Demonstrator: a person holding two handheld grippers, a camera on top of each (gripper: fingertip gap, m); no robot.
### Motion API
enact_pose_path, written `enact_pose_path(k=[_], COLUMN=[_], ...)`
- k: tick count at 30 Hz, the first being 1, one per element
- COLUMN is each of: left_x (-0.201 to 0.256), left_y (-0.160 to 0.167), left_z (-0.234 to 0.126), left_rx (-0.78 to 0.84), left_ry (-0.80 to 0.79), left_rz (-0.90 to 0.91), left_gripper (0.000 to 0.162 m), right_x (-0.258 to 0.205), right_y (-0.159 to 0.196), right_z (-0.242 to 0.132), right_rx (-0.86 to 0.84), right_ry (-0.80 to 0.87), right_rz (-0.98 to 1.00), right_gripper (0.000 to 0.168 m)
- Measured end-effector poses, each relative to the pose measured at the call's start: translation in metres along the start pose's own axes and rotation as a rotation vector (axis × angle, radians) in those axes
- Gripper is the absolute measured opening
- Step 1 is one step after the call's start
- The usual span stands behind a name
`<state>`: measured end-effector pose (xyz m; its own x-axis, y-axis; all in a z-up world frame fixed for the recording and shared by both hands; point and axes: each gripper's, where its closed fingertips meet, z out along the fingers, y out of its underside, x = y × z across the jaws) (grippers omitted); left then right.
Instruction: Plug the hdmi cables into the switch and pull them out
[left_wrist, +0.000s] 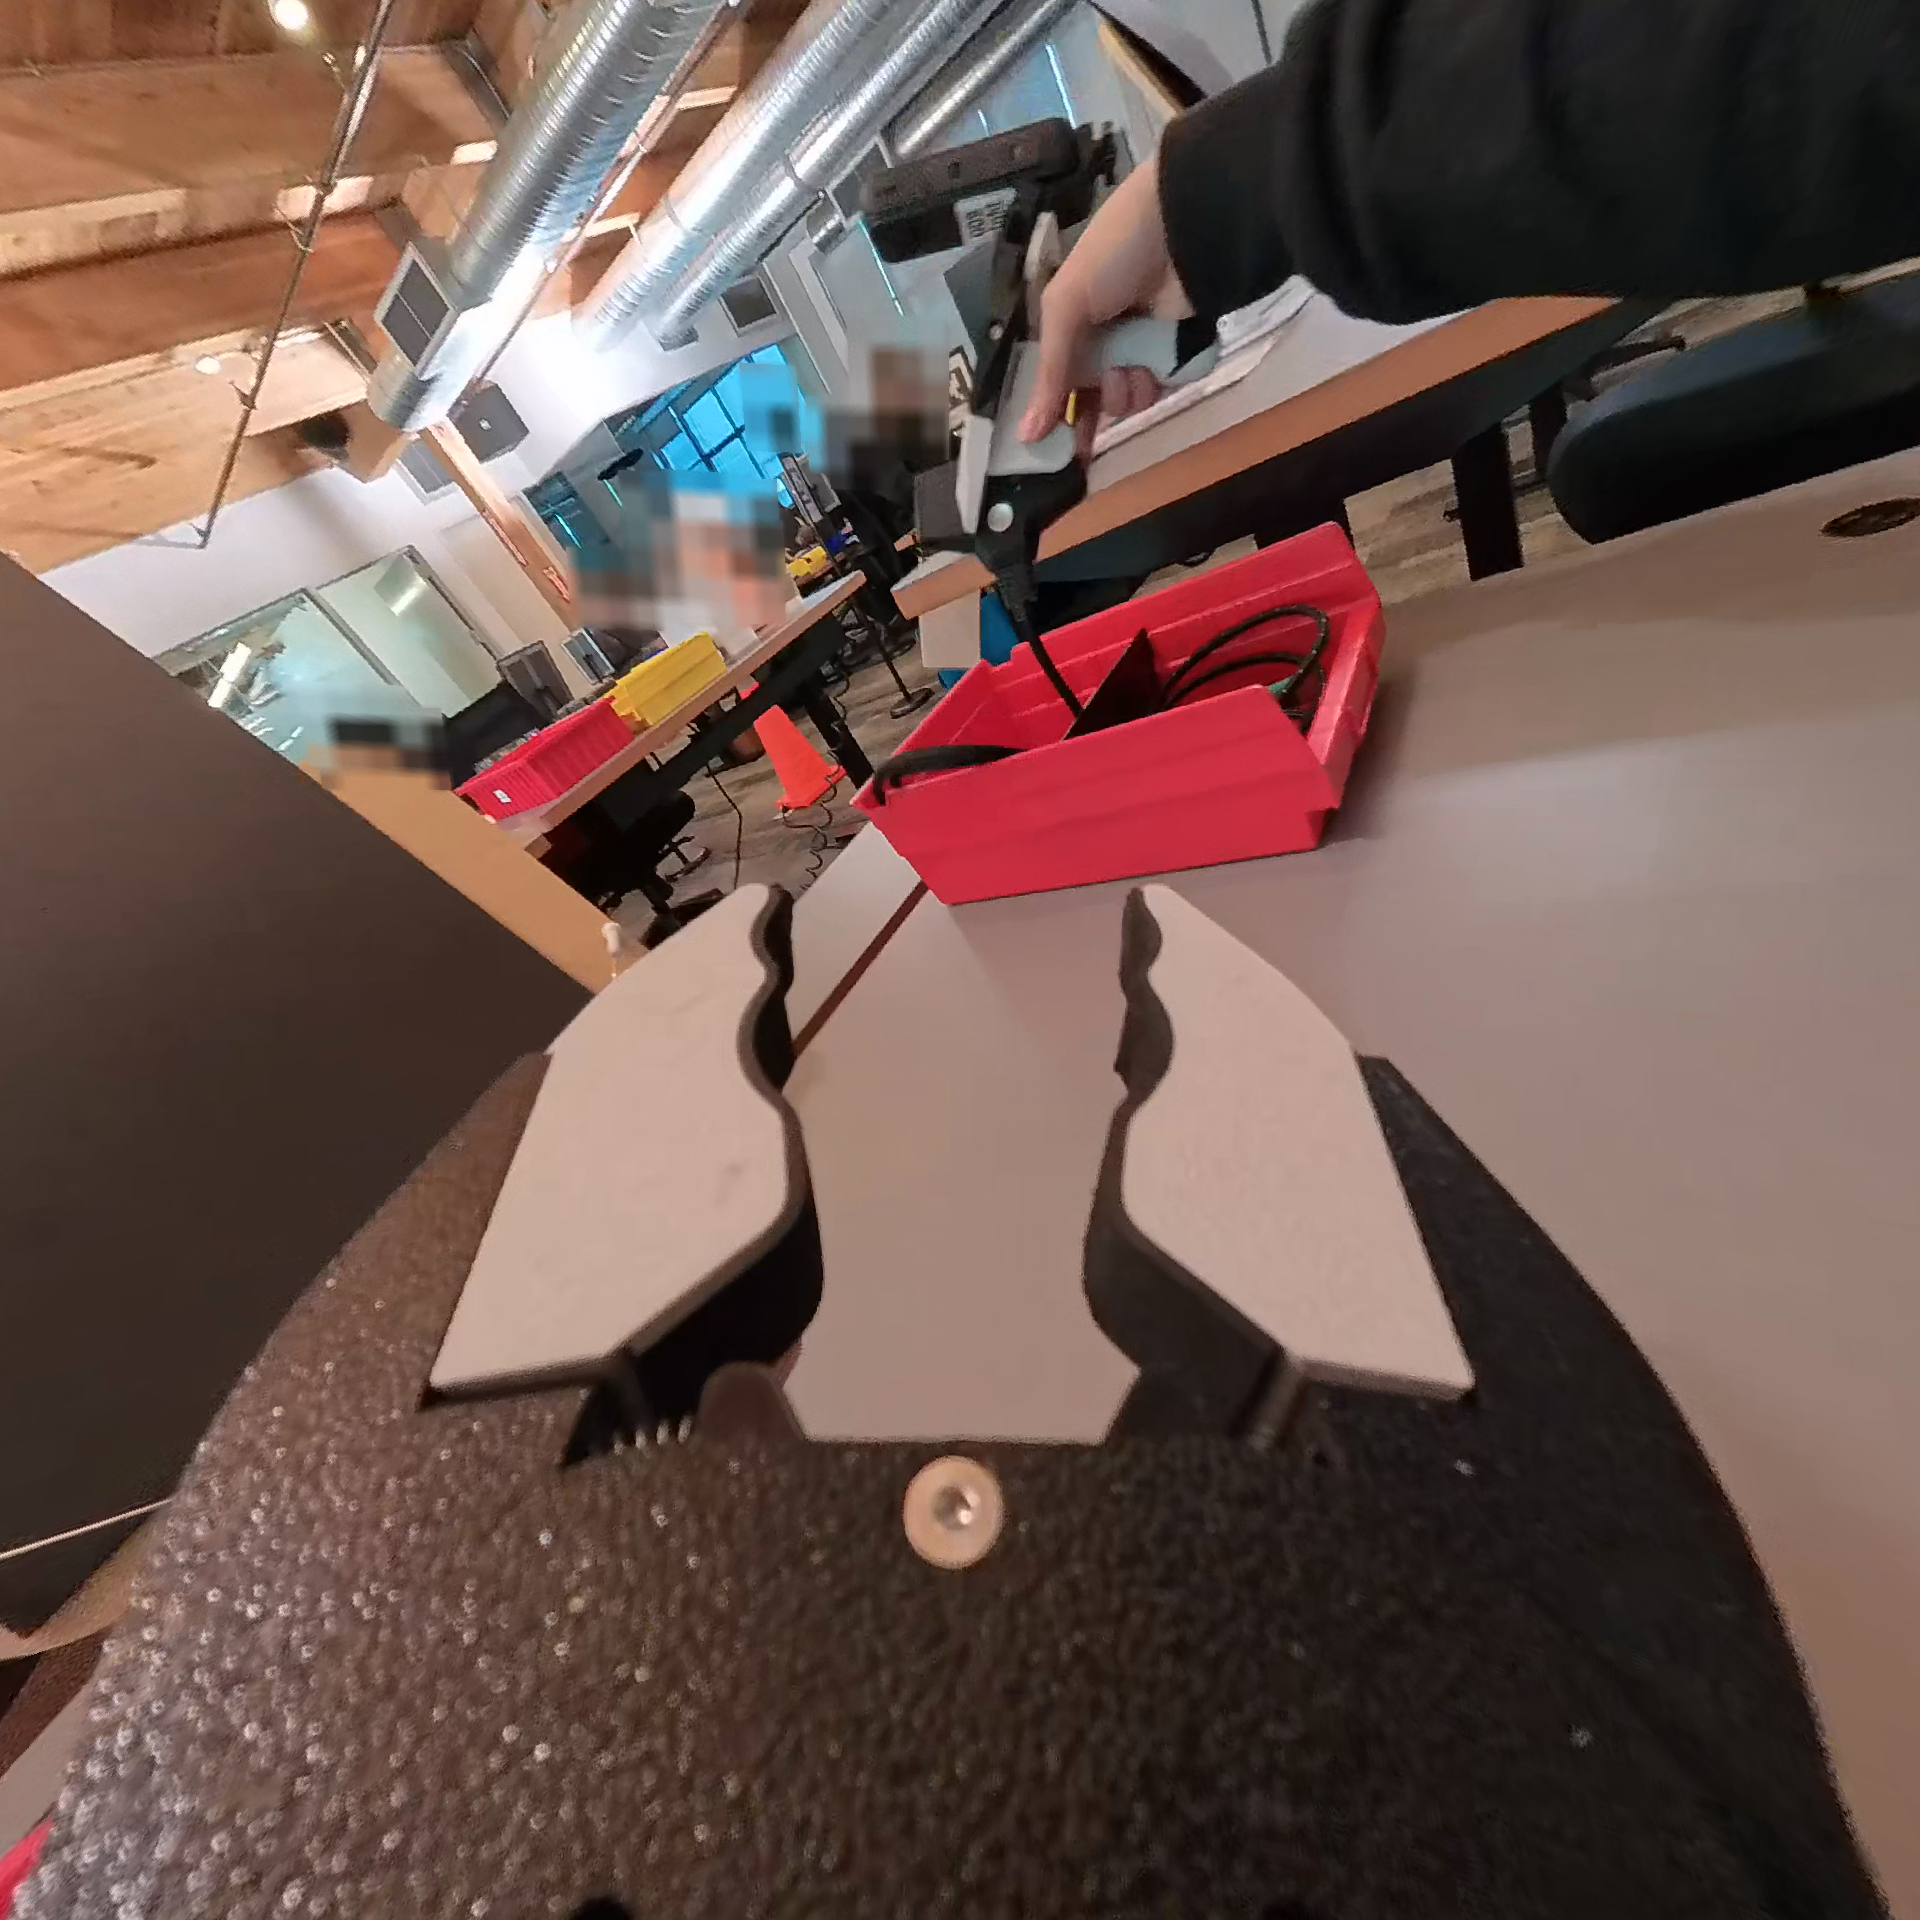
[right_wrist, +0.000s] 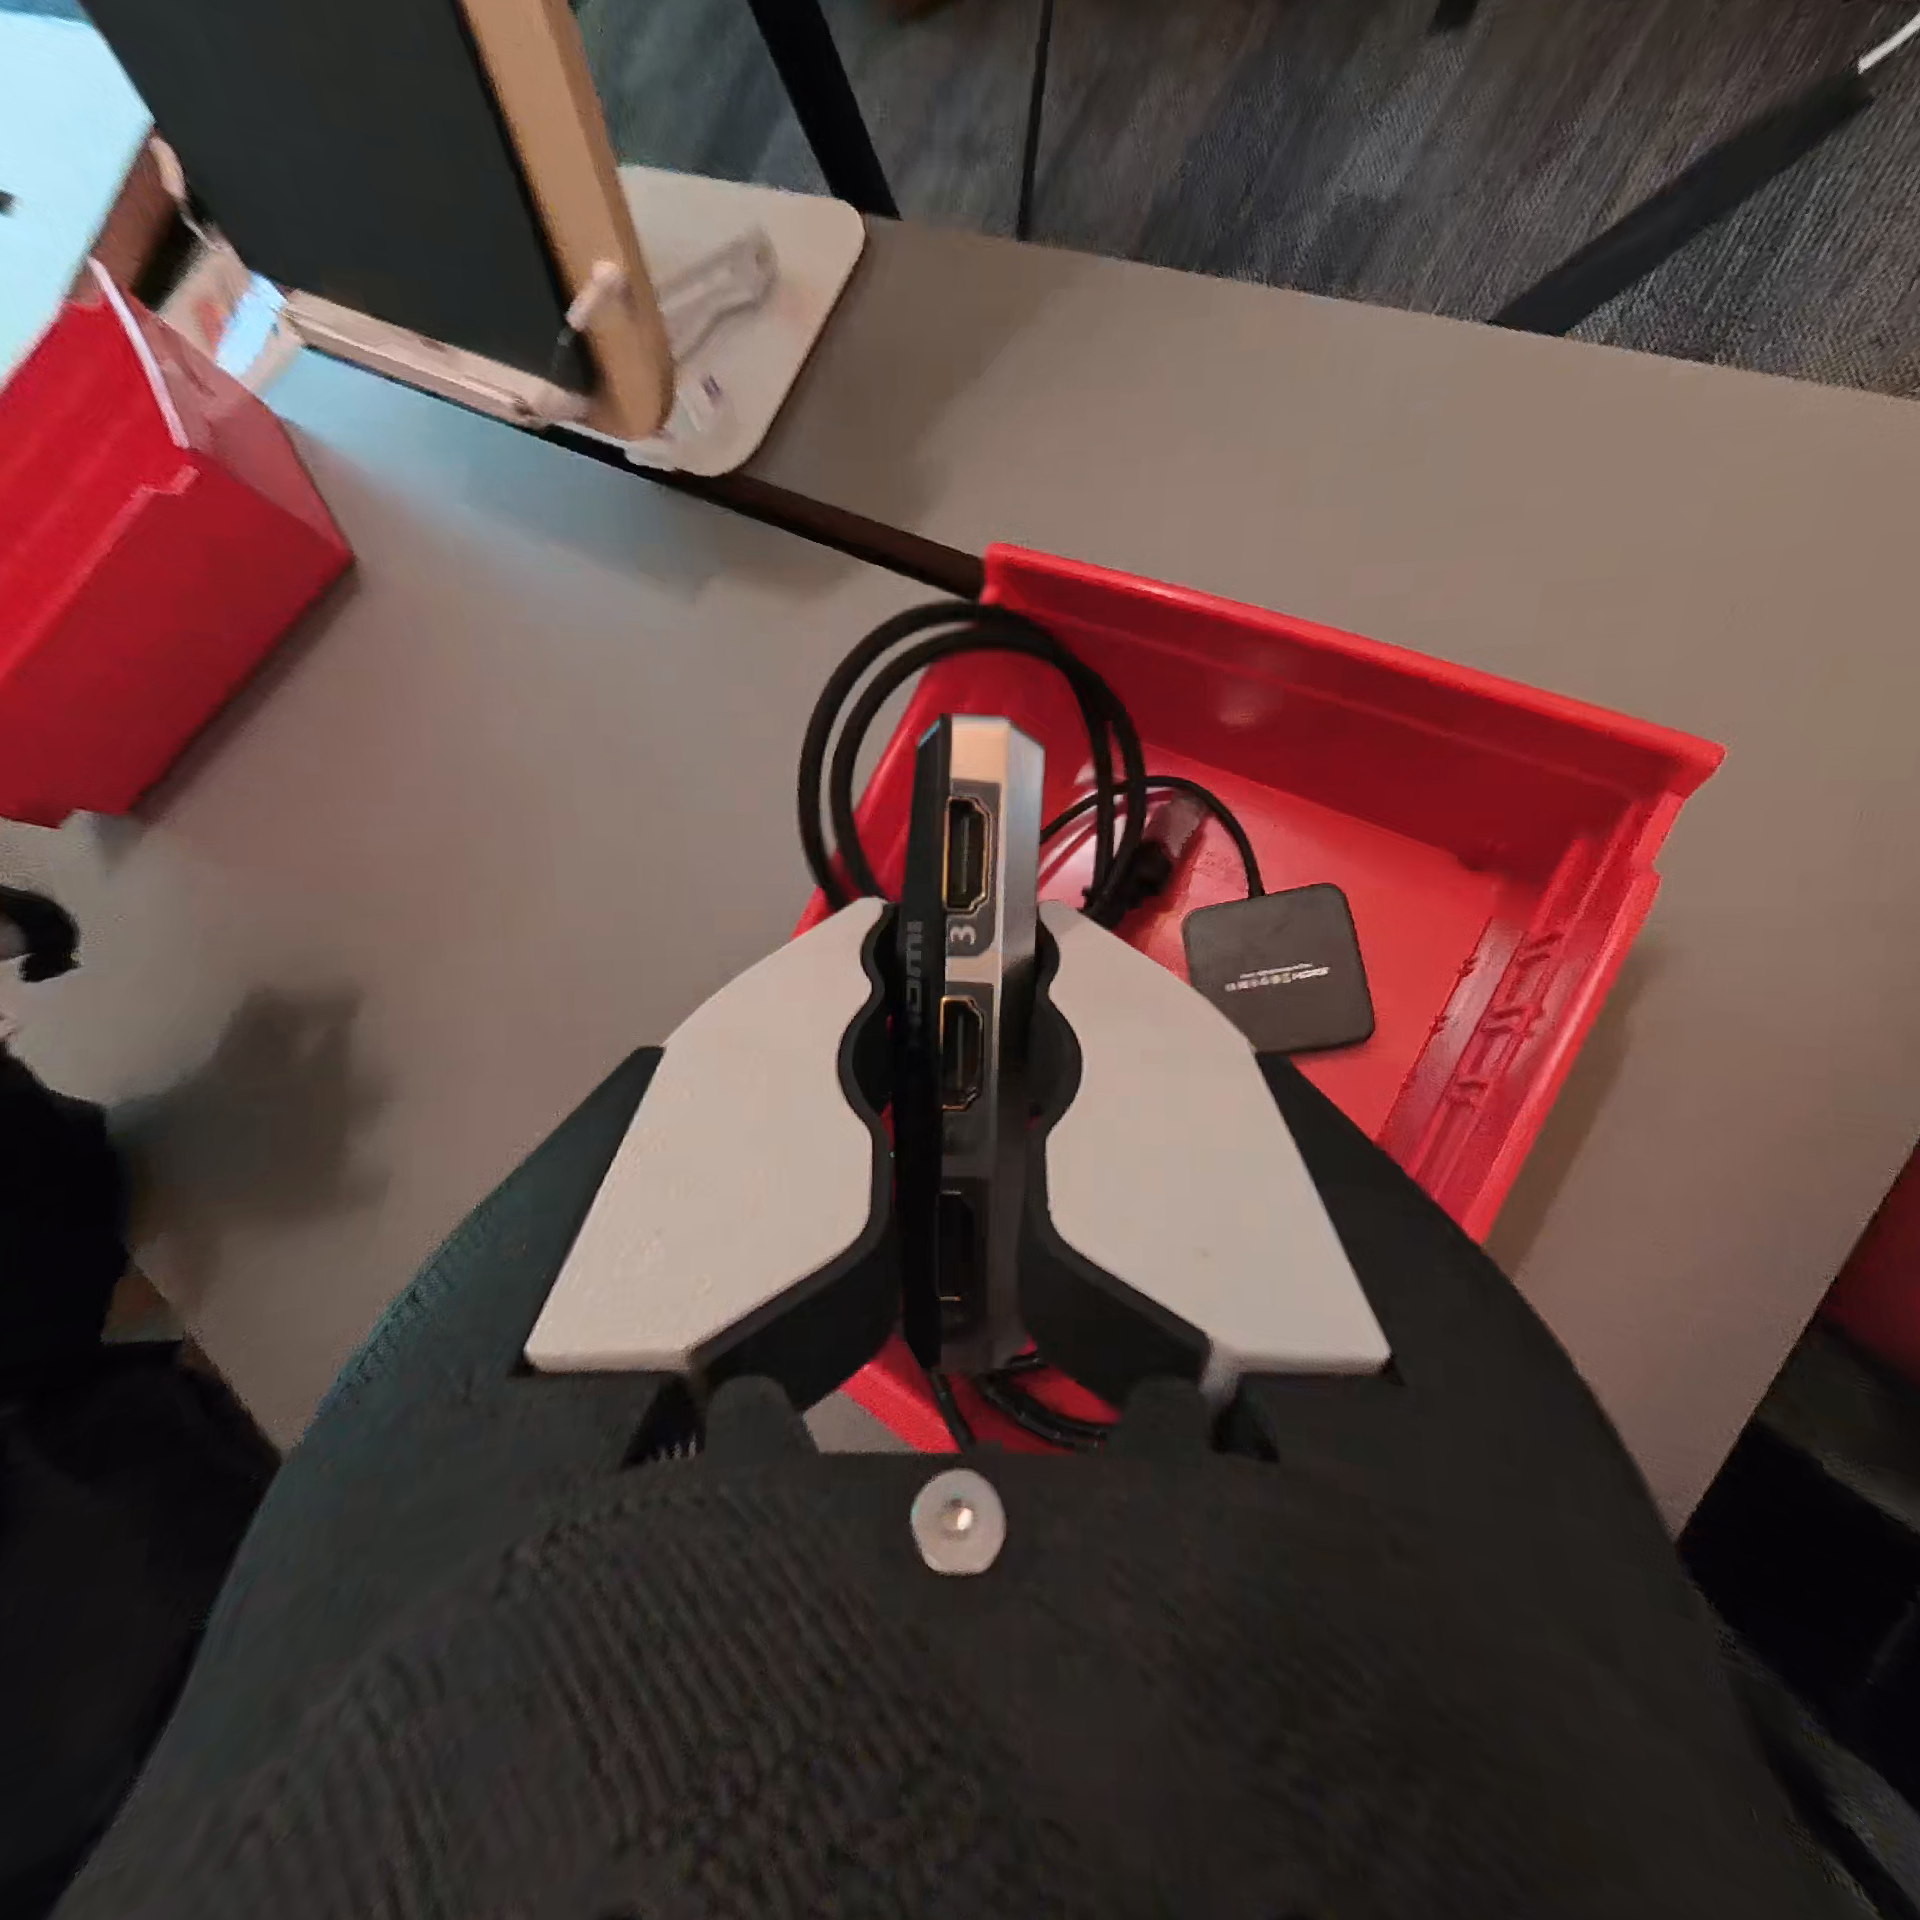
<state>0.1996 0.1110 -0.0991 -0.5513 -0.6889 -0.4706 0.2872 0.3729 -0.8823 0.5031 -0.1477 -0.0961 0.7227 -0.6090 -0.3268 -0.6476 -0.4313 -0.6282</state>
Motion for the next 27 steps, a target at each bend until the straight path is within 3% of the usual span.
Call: enact_pose_path(k=[1, 5, 7, 14, 19, 23, 27], left_x=[0.002, 0.004, 0.004, 0.004, 0.006, 0.006, 0.003], left_y=[0.003, 0.012, 0.015, 0.026, 0.03, 0.027, 0.021], left_z=[0.001, 0.003, 0.004, 0.008, 0.01, 0.008, 0.005], left_rx=[-0.01, -0.047, -0.048, -0.04, -0.047, -0.047, -0.027], left_ry=[0.007, 0.021, 0.023, 0.037, 0.047, 0.047, 0.037], left_rz=[0.0, 0.01, 0.002, -0.061, -0.068, -0.06, -0.058], left_gripper=[0.06, 0.06, 0.06, 0.059, 0.059, 0.059, 0.059], right_x=[0.004, 0.019, 0.02, 0.03, 0.045, 0.07, 0.106], right_y=[-0.001, 0.002, -0.006, -0.023, -0.034, -0.021, 0.01], right_z=[0.009, 0.043, 0.053, 0.069, 0.068, 0.058, 0.049], right_rx=[-0.007, -0.027, 0.043, 0.227, 0.366, 0.292, 0.102], right_ry=[0.01, 0.03, -0.013, -0.147, -0.101, 0.054, 0.365], right_rz=[-0.002, 0.015, 0.033, 0.19, 0.2, 0.249, 0.031], right_gripper=[0.022, 0.022, 0.023, 0.038, 0.042, 0.043, 0.084])
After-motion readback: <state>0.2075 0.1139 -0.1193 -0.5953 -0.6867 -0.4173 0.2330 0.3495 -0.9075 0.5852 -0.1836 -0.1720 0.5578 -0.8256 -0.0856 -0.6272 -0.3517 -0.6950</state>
